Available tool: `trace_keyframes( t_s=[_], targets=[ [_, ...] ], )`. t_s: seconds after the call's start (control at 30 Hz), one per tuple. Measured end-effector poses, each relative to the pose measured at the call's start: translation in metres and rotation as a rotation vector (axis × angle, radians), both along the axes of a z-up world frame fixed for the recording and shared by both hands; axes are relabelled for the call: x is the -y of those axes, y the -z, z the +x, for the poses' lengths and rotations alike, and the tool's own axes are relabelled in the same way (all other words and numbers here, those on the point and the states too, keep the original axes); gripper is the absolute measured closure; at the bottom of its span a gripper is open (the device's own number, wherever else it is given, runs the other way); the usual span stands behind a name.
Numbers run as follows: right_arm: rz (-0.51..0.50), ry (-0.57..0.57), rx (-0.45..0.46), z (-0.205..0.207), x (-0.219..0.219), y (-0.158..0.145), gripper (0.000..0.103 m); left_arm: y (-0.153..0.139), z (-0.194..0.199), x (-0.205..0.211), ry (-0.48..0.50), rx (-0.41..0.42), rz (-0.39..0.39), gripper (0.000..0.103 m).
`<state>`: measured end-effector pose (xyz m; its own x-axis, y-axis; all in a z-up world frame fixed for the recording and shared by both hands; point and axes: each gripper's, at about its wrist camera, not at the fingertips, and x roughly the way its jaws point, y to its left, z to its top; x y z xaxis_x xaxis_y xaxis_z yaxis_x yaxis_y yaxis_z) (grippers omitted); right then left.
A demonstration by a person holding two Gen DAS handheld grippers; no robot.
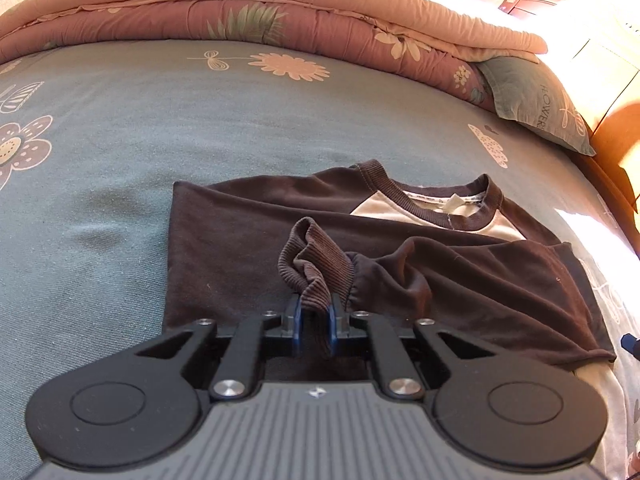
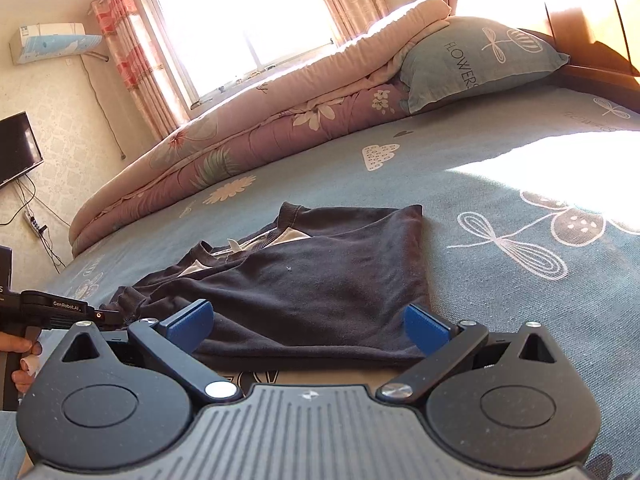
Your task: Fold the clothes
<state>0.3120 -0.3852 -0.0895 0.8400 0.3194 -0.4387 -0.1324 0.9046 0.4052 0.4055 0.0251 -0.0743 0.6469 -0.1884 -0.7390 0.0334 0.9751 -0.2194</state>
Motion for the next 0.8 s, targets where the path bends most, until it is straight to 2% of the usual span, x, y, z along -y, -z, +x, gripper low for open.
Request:
trace_keyframes(
  t_s=[0.13,0.17,0.23,0.37,0.4,0.43,0.47,0.5,0.63,0.7,0.8],
  targets=[
    [0.021,0.006,-0.003,0.000,0.002,0.000,0.000,-0.004,-0.007,-0.012,-0.024,-0.025,0.005,0.091],
    [0.020,0.006,-0.007,0.001,0.002,0.000,0.000,-0.005,-0.009,-0.015,-0.030,-0.031,0.006,0.081],
    [0.017,0.006,-0.014,0.002,0.002,0.001,0.000,-0.003,-0.009,-0.023,-0.067,-0.033,0.000,0.082],
    [-0.010,-0.001,-0.024,0.002,-0.001,0.002,0.000,-0.023,-0.011,-0.023,-0.098,0.054,0.034,0.076],
    [-0.024,0.002,-0.024,0.002,-0.002,0.002,0.000,-0.030,-0.011,-0.018,-0.068,0.082,0.027,0.073],
    [-0.039,0.004,-0.024,0.002,-0.003,0.002,0.000,-0.034,-0.008,-0.008,-0.021,0.090,0.004,0.070],
    [-0.047,0.001,-0.027,0.003,-0.004,0.004,0.000,-0.037,-0.004,0.003,0.028,0.092,-0.021,0.061],
    [-0.049,-0.001,-0.033,0.004,-0.004,0.005,0.000,-0.041,0.000,0.014,0.077,0.094,-0.046,0.056],
    [-0.061,-0.008,-0.047,0.006,-0.008,0.009,0.000,-0.032,0.031,0.087,0.263,0.048,-0.205,0.055],
    [-0.083,-0.014,-0.048,0.006,-0.010,0.009,0.000,-0.016,0.050,0.120,0.314,-0.016,-0.295,0.055],
    [-0.109,-0.019,-0.054,0.005,-0.011,0.009,0.000,0.016,0.070,0.156,0.331,-0.120,-0.357,0.055]
  ],
)
